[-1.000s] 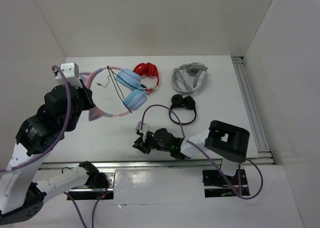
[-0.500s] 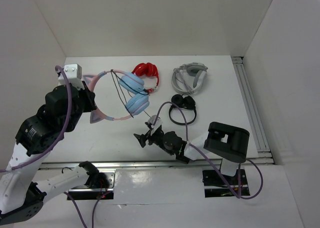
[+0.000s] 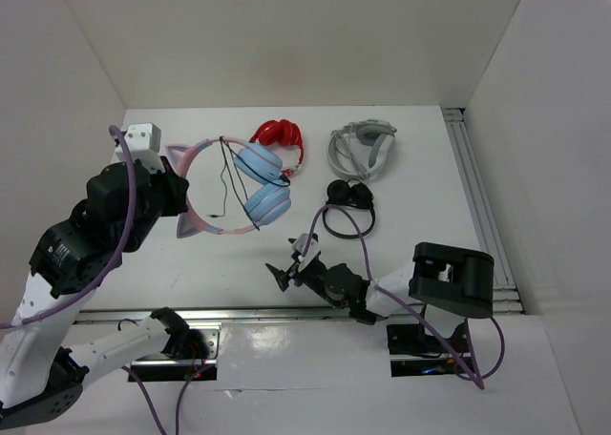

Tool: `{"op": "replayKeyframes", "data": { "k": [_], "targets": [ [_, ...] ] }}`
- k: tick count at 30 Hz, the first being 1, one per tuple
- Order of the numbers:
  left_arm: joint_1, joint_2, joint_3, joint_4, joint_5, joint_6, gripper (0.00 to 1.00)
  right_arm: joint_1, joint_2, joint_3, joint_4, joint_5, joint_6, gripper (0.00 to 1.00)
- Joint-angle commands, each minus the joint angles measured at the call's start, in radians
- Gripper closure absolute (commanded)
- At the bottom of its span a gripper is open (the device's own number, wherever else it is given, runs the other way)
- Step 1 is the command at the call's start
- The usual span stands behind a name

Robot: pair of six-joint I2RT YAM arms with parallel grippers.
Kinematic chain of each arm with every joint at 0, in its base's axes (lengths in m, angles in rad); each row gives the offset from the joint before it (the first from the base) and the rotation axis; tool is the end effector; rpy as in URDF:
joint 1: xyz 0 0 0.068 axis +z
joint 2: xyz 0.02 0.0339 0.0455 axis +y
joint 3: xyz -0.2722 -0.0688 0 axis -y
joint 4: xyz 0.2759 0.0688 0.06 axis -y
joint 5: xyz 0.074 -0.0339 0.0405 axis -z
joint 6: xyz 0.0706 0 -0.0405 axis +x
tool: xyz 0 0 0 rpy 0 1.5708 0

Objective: Wrap the headphones

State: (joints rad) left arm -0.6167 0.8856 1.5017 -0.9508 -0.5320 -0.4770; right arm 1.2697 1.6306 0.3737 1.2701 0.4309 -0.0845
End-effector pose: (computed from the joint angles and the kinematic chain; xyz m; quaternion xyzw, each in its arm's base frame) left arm 0.1558 -0.0666 0.4884 -0.0971 0.7951 -0.1077 0.5889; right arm 0.1221 0.2937 0.1431 -0.3113 0.6301 0.2638 0.6606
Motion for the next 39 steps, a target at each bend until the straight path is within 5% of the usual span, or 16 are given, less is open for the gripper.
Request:
{"op": "replayKeyframes", "data": {
  "k": [1,10,15,17,19,21,26,39],
  "targets": [
    [0.006,-0.017,0.066,0.093,0.018,-0.049,1.00,0.002,-0.029,-0.010,0.170,0.020,-0.021,0.11],
    [0.006,-0.027,0.057,0.084,0.058,-0.049,1.00,-0.075,-0.038,0.117,0.009,-0.276,0.038,0.10],
    [0.006,-0.036,0.057,0.075,0.127,-0.069,1.00,-0.136,0.064,0.249,0.009,-0.172,-0.004,0.10],
    [0.006,-0.036,0.069,0.066,0.141,-0.078,1.00,-0.199,0.123,0.298,-0.006,-0.159,0.006,0.16],
    [0.006,-0.045,0.084,0.057,0.141,-0.078,1.00,-0.236,0.167,0.355,-0.034,-0.193,0.021,0.39],
    [0.006,-0.045,0.113,0.046,0.141,-0.078,1.00,-0.268,0.179,0.399,-0.055,-0.228,0.034,0.44],
    [0.006,-0.034,0.135,0.023,0.141,-0.060,1.00,-0.277,0.216,0.412,-0.064,-0.280,0.054,0.52],
    [0.006,-0.016,0.146,0.023,0.162,-0.091,1.00,-0.277,0.288,0.412,-0.008,-0.385,0.132,0.52]
  ]
}}
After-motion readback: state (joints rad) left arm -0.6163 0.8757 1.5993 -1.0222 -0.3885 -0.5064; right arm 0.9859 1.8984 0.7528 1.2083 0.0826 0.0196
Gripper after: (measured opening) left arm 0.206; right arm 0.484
